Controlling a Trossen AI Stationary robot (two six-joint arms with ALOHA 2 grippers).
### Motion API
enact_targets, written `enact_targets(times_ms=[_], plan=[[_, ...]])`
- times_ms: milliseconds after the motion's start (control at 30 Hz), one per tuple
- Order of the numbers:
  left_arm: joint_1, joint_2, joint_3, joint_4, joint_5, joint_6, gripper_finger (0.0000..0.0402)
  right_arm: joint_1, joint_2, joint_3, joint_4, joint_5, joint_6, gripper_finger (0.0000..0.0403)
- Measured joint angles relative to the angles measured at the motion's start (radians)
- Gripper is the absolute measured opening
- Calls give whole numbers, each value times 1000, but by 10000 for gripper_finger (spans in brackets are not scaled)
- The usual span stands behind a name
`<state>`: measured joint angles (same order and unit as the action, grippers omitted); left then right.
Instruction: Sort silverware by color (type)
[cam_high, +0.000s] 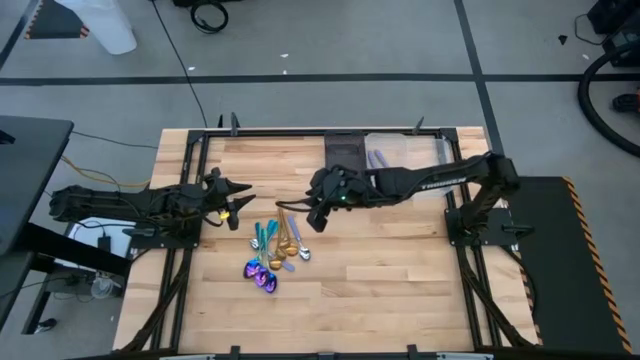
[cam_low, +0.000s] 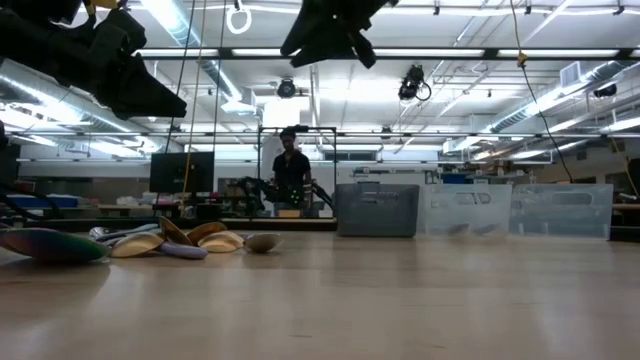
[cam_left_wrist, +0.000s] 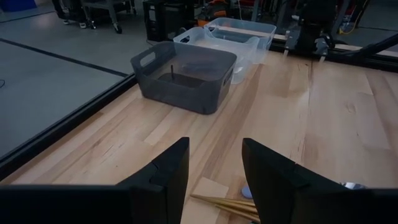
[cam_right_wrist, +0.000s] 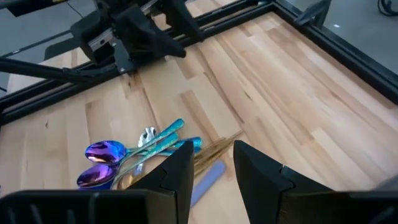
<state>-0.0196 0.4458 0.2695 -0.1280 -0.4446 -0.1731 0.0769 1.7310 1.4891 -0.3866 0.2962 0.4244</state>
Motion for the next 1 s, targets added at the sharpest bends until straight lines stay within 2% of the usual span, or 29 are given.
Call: enact_targets(times_ms=[600, 1000], plan=[[0, 0, 0, -4, 0, -6, 156, 35, 162, 0, 83, -38, 30, 123], [0, 0, 0, -5, 0, -6, 156, 48, 227, 2, 166, 6, 55, 123]])
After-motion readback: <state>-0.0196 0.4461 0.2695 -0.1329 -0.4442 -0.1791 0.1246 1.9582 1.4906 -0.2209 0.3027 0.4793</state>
